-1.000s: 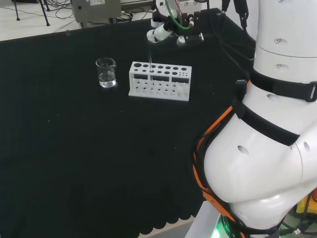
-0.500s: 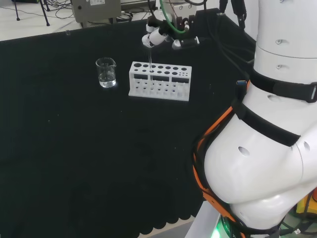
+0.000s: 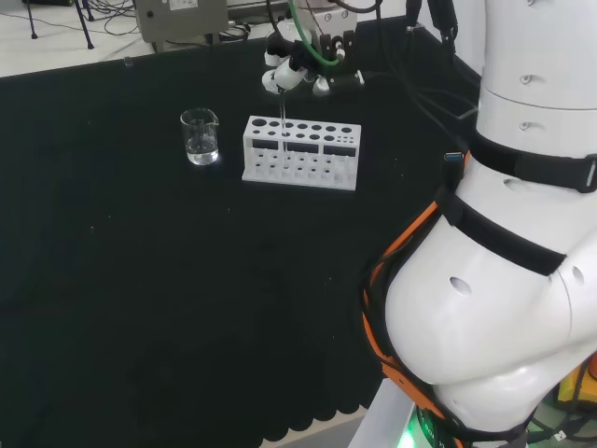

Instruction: Take the glass rod from the white test tube rack.

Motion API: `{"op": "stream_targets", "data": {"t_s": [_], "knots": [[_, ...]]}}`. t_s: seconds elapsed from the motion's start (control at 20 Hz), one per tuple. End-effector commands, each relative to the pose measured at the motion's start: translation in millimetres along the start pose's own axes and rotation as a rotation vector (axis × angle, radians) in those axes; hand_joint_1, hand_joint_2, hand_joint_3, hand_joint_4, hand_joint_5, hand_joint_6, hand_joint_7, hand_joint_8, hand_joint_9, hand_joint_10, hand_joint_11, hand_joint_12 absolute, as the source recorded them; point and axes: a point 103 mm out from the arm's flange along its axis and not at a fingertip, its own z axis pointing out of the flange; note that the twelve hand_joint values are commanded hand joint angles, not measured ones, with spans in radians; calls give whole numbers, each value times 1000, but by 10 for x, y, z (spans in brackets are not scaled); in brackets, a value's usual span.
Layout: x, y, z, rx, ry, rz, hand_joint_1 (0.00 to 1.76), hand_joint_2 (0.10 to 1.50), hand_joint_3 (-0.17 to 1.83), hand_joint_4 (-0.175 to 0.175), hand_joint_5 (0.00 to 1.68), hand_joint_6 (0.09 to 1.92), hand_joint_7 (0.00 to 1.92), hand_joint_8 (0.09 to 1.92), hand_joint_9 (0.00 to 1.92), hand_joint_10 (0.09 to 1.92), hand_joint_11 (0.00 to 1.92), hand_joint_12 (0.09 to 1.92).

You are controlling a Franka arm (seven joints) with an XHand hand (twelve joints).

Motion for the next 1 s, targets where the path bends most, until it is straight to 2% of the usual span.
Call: {"op": "stream_targets", "data": {"t_s": [0.05,0.5,0.6,0.65,0.75,0.85,1.0], "knots": [[41,40,5,-3,-12,-7,939,853,595,-175,562,1091,917,1180,1472,1129,1741,1150],[29,44,-21,-30,-19,-4,1054,838,638,-175,695,1057,979,1217,1586,1069,1872,1051],[28,44,-38,-51,-17,-9,1091,1005,368,-175,771,1198,989,1235,1609,1049,1903,1019],[29,48,-49,-66,-12,-13,1146,1065,249,-175,770,1189,981,1257,1613,1048,1912,1010],[30,60,-69,-109,8,-24,1217,1117,136,-175,779,1131,961,1310,1618,1056,1893,928],[41,60,-94,-161,19,-36,1239,1082,214,-175,786,1109,945,1369,1618,1082,1837,879],[88,17,-169,-250,31,-59,1250,926,542,-175,799,1146,954,1466,1609,1123,1764,855]]}}
